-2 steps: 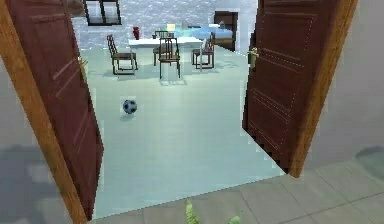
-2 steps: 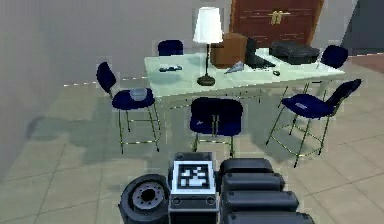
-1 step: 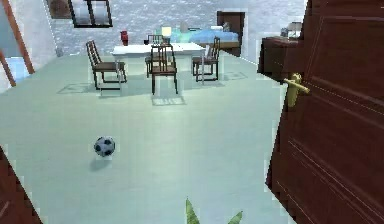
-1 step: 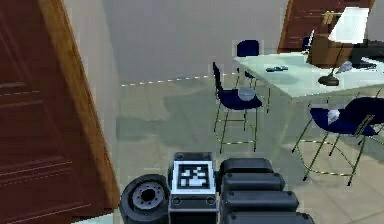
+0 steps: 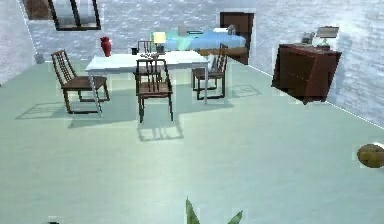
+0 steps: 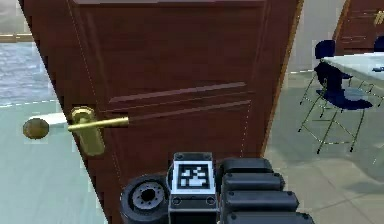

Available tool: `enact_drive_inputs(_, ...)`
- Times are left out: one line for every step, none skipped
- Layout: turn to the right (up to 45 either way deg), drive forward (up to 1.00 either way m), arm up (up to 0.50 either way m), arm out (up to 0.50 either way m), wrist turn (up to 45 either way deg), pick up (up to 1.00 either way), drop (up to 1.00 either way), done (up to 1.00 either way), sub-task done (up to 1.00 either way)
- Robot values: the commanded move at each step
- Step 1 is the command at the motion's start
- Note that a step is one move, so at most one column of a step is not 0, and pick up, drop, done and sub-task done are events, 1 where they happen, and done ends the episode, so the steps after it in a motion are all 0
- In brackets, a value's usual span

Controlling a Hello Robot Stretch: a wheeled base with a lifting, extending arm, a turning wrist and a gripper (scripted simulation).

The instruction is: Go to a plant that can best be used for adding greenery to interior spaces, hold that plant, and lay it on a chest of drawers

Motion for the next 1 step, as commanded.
enact_drive_inputs(0.0,0.55,0.0,0.0,0.0,0.0,0.0,0.0,0.0)
